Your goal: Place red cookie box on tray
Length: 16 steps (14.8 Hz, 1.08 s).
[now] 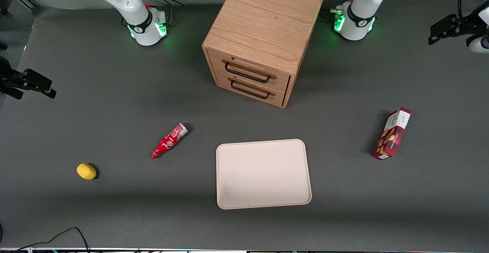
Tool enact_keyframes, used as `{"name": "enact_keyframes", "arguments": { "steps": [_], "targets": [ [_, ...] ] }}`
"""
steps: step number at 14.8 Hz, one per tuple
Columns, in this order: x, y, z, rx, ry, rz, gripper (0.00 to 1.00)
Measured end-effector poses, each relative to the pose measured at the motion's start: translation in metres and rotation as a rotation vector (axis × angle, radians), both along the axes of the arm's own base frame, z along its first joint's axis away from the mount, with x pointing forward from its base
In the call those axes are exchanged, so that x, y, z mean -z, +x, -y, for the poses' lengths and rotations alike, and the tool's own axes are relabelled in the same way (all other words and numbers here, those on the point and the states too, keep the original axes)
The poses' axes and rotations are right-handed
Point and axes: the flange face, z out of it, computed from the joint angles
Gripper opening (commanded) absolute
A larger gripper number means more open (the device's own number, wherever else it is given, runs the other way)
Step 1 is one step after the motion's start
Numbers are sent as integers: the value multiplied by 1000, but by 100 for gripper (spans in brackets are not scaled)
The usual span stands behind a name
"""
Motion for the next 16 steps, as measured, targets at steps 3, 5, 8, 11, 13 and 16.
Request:
{"name": "enact_keyframes", "arguments": {
  "steps": [3, 5, 8, 11, 13, 16],
  "targets": [
    [0, 0, 0, -4, 0, 1, 100],
    [-1, 0, 0, -7, 1, 2, 100],
    [0, 0, -1, -10, 1, 1, 100],
    [0, 1, -3, -15, 1, 3, 100],
    [-2, 6, -8, -11, -2, 23, 100],
    [1, 28, -30, 62, -26, 23, 100]
  ]
}}
